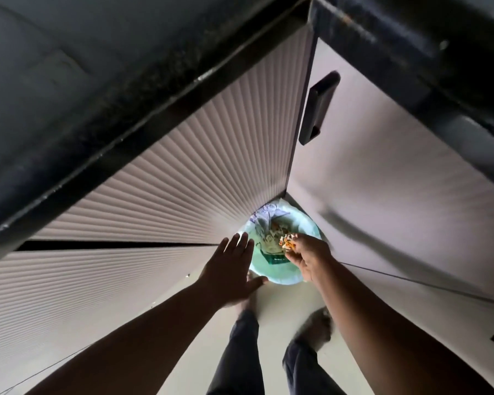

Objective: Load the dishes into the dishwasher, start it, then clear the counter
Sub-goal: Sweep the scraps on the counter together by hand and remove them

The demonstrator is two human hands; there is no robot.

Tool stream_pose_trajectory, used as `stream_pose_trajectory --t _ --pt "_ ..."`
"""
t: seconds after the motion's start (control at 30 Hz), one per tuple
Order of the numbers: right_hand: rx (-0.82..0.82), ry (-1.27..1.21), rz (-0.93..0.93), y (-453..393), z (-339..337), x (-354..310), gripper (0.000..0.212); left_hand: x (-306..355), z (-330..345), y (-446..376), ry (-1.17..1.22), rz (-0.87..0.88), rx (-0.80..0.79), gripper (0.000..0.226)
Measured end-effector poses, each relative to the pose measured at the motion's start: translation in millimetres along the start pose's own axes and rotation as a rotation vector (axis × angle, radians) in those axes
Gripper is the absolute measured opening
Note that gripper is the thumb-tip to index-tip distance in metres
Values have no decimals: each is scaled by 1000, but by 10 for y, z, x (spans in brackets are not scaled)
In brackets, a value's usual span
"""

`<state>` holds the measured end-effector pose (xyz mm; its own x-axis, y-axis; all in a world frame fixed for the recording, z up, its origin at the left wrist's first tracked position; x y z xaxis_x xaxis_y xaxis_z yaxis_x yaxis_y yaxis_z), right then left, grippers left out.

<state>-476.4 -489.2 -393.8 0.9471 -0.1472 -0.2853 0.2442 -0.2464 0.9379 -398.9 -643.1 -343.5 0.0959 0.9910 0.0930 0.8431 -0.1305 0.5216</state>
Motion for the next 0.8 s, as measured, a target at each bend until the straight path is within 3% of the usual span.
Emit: stream_pose_trajectory --t 0.13,0.27,0.33,0.47,0.57,0.63,0.73,0.8 --pt "23 130 -38 -5 -41 -24 33 -17 -4 88 29 9 25 118" --pt "81 92 -119 226 -171 -189 9 -11 -72 174 61 -20 79 103" --pt "99 54 -144 353 -231 -279 15 18 -137 227 119 -9 69 108" --pt "-36 72 -166 678 -257 -416 38 120 -438 376 149 -35 101 113" --pt "-81 239 -306 1108 -299 -525 31 183 -661 574 224 -82 14 127" --pt "-94 300 -411 1424 -318 -558 28 201 -820 731 317 -146 -12 138" --pt "-136 383 -593 1991 -361 -659 30 280 -1067 958 623 -325 -34 108" --pt "-200 423 -680 2301 -369 -749 32 368 -1311 1043 994 -451 -8 105"
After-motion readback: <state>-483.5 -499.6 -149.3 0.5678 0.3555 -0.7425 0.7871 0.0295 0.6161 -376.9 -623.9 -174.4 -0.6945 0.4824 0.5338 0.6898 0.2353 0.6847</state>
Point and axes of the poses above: each hand's wrist, its own y-axis away from the middle knuckle, its own z-axis out of the palm, x = y × z, the point moved 5 cm from there along -y, towards the middle knuckle, and after that the axes turned 10 degrees about x, right-handed, at the moved point
